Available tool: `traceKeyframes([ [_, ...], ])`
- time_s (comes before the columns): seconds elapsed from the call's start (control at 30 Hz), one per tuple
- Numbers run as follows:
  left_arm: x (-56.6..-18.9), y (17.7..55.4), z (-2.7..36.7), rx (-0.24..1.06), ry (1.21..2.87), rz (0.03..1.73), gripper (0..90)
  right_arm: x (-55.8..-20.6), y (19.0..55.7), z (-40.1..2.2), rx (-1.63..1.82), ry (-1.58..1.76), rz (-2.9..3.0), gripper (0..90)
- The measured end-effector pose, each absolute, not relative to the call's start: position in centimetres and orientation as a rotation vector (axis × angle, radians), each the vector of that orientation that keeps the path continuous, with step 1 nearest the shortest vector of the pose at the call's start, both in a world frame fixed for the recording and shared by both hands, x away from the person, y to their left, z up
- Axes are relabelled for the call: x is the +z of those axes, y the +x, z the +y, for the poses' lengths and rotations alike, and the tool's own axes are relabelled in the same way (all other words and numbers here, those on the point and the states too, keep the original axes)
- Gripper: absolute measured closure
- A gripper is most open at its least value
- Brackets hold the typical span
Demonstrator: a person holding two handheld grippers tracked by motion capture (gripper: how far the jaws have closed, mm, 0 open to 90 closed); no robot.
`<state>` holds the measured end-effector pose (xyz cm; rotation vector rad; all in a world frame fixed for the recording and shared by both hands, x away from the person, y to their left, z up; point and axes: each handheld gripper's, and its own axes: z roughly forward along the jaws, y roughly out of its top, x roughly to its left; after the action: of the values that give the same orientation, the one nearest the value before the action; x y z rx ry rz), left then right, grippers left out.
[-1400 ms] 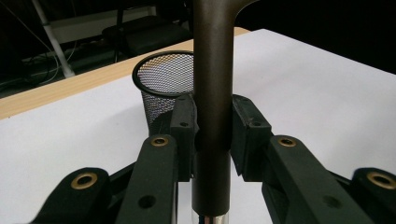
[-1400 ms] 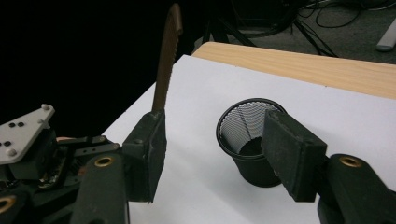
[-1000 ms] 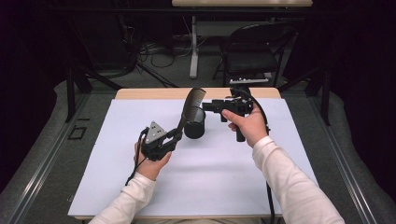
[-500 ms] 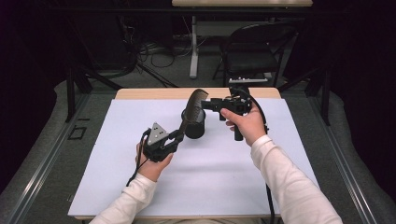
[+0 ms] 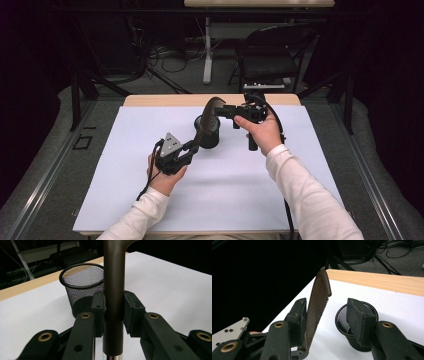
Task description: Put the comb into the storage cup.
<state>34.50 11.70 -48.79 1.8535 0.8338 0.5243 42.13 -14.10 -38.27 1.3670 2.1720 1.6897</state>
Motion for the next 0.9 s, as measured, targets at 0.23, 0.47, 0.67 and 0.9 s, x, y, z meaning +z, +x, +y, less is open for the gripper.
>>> traceKeyframes([
  [0.23, -48.92, 34.40, 11.49, 0.524, 1.861, 0.829, 72.7, -38.34, 42.19, -13.98, 1.703, 1.365, 2.169, 54.8],
  [0.47, -48.97, 34.38, 11.44, 0.520, 1.863, 0.824, 72.7, -38.33, 42.19, -13.96, 1.712, 1.361, 2.162, 59.4],
  [0.67, -49.01, 34.25, 11.26, 0.517, 1.866, 0.819, 72.7, -38.37, 42.27, -14.00, 1.721, 1.370, 2.152, 63.5],
  [0.9, -49.04, 34.15, 11.12, 0.516, 1.867, 0.814, 72.7, -38.49, 42.35, -13.88, 1.726, 1.382, 2.161, 65.7],
])
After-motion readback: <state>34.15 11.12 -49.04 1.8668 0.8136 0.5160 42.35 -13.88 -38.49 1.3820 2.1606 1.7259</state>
